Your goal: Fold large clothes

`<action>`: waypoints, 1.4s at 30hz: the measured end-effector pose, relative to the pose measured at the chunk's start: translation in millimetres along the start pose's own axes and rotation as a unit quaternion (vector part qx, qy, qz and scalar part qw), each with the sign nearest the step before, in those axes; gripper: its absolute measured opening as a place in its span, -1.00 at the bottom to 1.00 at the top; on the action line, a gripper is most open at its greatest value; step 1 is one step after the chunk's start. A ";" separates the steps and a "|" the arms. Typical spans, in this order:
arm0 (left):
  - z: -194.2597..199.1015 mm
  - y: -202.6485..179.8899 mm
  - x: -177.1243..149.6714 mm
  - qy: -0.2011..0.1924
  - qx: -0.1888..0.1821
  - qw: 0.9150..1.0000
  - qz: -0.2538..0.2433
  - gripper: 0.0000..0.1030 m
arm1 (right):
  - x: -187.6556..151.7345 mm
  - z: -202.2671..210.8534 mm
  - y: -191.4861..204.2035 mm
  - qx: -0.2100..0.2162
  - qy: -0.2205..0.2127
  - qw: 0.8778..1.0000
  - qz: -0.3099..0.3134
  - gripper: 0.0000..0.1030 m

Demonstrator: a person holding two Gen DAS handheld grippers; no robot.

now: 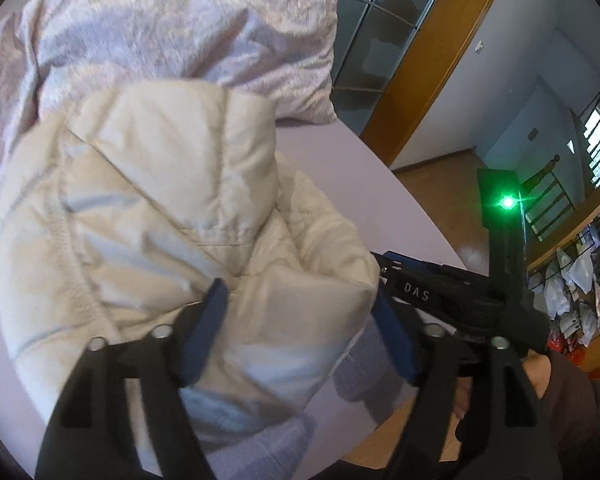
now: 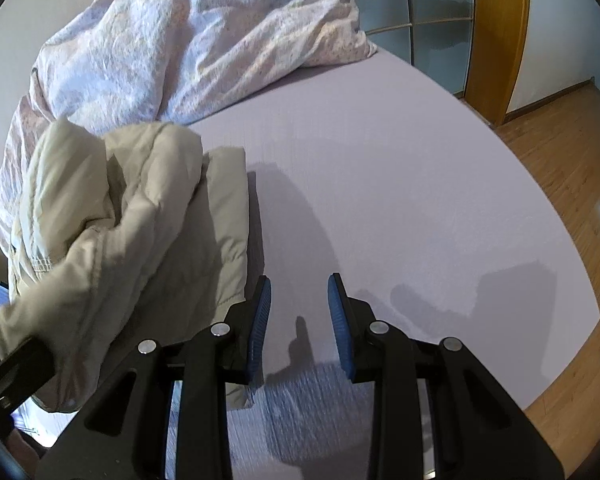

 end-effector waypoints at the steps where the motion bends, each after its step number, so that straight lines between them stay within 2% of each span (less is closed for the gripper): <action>1: 6.6 1.9 0.7 -0.006 0.000 1.000 0.001 0.55 | 2.3 2.8 0.5 0.000 -0.004 1.000 0.001 -0.39; 3: 19.9 6.6 4.4 -0.017 0.003 1.000 0.003 0.64 | 7.9 7.3 2.1 0.002 -0.012 1.000 0.003 -0.39; 7: 36.1 21.8 10.4 -0.029 0.023 0.999 0.015 0.67 | 21.8 18.5 12.0 0.015 -0.028 0.999 0.013 -0.39; 12: 42.4 55.6 12.8 -0.035 0.058 0.997 0.044 0.67 | 38.2 29.2 38.9 0.060 -0.037 0.997 0.032 -0.39; 23: 30.9 129.2 10.8 -0.027 0.158 0.982 0.096 0.67 | 42.1 22.1 136.1 0.157 -0.011 0.981 0.117 -0.39; 26: 24.2 142.2 10.5 -0.022 0.174 0.979 0.105 0.67 | 39.0 13.7 153.7 0.167 0.001 0.977 0.135 -0.39; 29: 17.2 150.4 9.9 -0.018 0.187 0.976 0.105 0.67 | 37.6 -0.7 167.8 0.168 0.014 0.974 0.151 -0.39; 34: 7.6 153.7 12.3 -0.017 0.188 0.977 0.103 0.68 | 41.9 -23.7 170.3 0.147 0.029 0.976 0.159 -0.40; 38: -0.6 151.7 17.5 -0.017 0.183 0.978 0.099 0.71 | 41.2 -43.7 164.8 0.091 0.034 0.978 0.184 -0.43; 42: -14.9 144.0 25.2 -0.013 0.178 0.980 0.087 0.73 | 40.5 -64.9 150.8 0.061 0.038 0.980 0.186 -0.44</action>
Point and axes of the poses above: each gripper's, at about its wrist camera, not at the fingertips, and z roughly against the way its jaws point, y to its left, x to its top, the point moved 1 cm from there along -z, roughly the way its jaws point, and after that the axes turned 13 degrees about x, right-handed, at the moved point
